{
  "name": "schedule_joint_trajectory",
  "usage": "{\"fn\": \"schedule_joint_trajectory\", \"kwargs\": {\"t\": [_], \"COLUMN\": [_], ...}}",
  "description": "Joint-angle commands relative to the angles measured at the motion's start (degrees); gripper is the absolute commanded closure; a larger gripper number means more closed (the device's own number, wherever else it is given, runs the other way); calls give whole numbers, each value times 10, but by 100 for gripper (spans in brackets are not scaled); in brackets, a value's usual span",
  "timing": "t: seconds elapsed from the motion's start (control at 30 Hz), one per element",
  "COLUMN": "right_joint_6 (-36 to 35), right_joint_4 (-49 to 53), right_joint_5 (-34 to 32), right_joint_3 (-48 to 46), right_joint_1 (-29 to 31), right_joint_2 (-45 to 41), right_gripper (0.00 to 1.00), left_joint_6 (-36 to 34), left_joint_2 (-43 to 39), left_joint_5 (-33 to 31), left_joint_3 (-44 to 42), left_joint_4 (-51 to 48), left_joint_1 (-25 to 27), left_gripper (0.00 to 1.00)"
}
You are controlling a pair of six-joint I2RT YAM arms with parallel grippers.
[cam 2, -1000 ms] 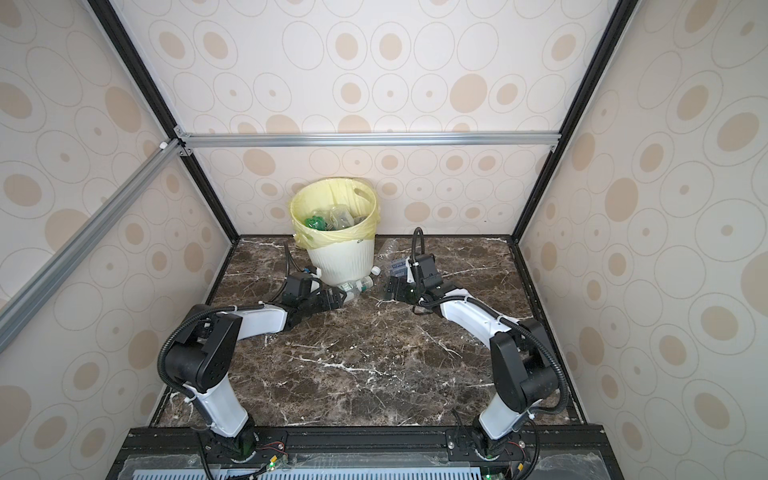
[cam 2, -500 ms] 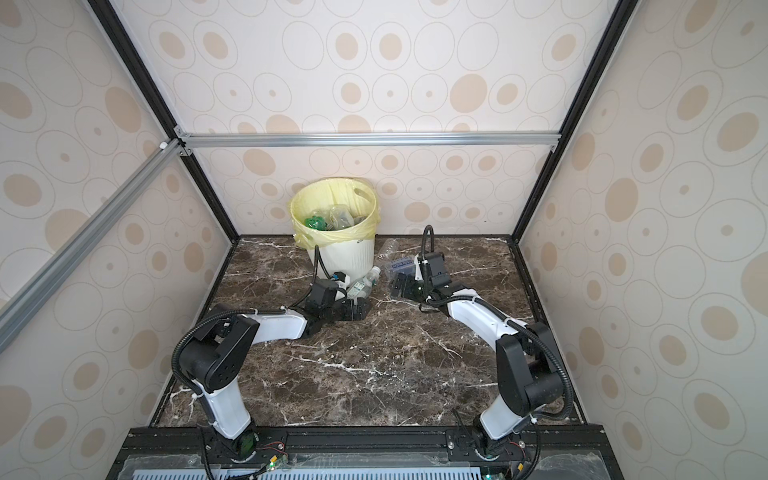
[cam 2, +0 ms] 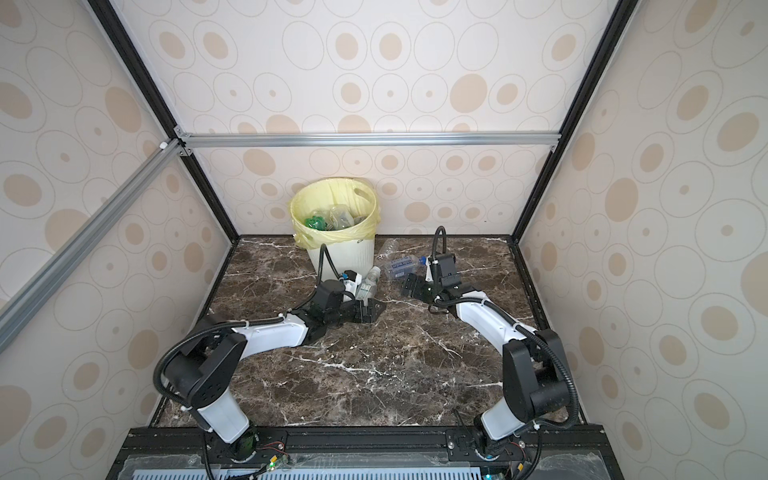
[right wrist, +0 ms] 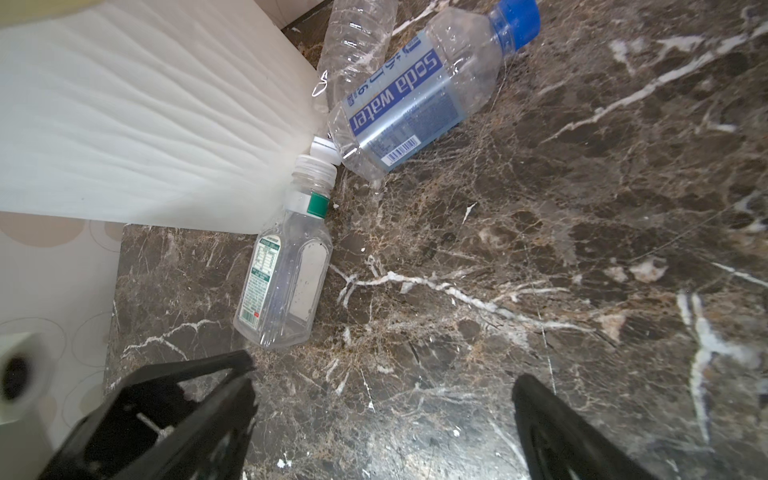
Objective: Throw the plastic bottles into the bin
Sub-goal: 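Lower both grippers toward the small clear green-label bottle by the bin base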
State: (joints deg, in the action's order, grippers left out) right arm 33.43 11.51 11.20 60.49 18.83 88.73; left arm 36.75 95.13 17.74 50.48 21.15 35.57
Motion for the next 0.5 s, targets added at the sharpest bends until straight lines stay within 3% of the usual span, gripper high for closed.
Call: {"fn": "schedule_joint_trajectory", "kwargs": {"t": [0.0, 0.23, 0.47], "right_joint_6": [9, 21, 90], "right_joint_4": [3, 23, 12], "right_joint_5": [-14, -74, -117], "right_joint_3": [5, 69, 151], "right_joint_1": [16, 90, 141], "right_joint_2": [23, 92, 191], "right_gripper": [0, 0, 0], "left_joint_6": [-3, 34, 96], "left_joint_2": [-45, -86, -107], "left_joint_5": [5, 44, 87], "left_joint_3": [-10, -62, -101], "left_joint_4": [-16, 6, 46], "left_joint_1": [-29, -111, -164], "left_gripper": [1, 1, 1]}}
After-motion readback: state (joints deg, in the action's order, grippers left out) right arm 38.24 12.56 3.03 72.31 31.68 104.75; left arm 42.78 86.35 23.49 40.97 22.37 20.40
